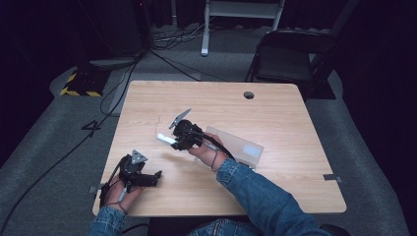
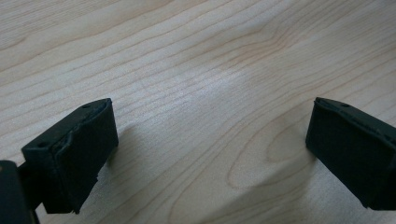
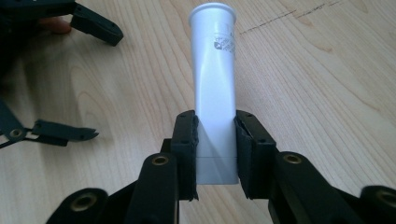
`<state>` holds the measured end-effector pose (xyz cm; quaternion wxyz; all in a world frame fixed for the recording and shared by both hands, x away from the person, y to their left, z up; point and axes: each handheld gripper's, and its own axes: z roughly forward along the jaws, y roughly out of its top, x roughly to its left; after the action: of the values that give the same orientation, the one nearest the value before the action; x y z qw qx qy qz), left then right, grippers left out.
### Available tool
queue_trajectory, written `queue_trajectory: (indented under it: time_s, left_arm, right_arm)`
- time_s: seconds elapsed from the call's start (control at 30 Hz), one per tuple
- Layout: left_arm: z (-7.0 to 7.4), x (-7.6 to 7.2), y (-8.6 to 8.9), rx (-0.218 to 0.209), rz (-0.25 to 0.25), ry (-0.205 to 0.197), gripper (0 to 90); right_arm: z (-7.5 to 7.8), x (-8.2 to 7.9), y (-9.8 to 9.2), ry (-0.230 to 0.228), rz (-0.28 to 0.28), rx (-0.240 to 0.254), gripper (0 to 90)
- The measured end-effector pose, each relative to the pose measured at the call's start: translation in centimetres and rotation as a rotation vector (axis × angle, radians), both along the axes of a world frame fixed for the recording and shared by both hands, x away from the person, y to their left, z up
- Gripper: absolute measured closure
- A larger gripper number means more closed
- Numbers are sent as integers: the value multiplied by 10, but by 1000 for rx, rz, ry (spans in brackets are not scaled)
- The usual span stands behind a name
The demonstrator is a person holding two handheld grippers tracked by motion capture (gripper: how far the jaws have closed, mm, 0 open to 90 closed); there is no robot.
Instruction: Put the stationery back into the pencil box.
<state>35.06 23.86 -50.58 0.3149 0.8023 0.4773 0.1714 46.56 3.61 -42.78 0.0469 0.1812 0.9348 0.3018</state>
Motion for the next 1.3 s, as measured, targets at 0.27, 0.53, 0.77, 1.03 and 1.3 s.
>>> queue_trajectory:
  time_s: [0.27, 0.53, 0.77, 1.03, 1.3]
  left_arm:
    - [0, 0, 0, 0, 0, 0, 25]
    - [0, 0, 0, -3, 3, 2, 25]
    - [0, 1, 0, 5, -2, -3, 25]
    - [0, 1, 0, 4, 0, -3, 25]
    - [0, 1, 0, 4, 0, -3, 25]
  right_arm:
    - [19, -20, -21, -11, 38, 44, 713]
    - [31, -38, -42, -29, 63, 73, 713]
    - [35, -45, -64, -32, 70, 88, 712]
    - [42, -52, -90, -38, 63, 98, 712]
    - [44, -59, -109, -41, 66, 90, 712]
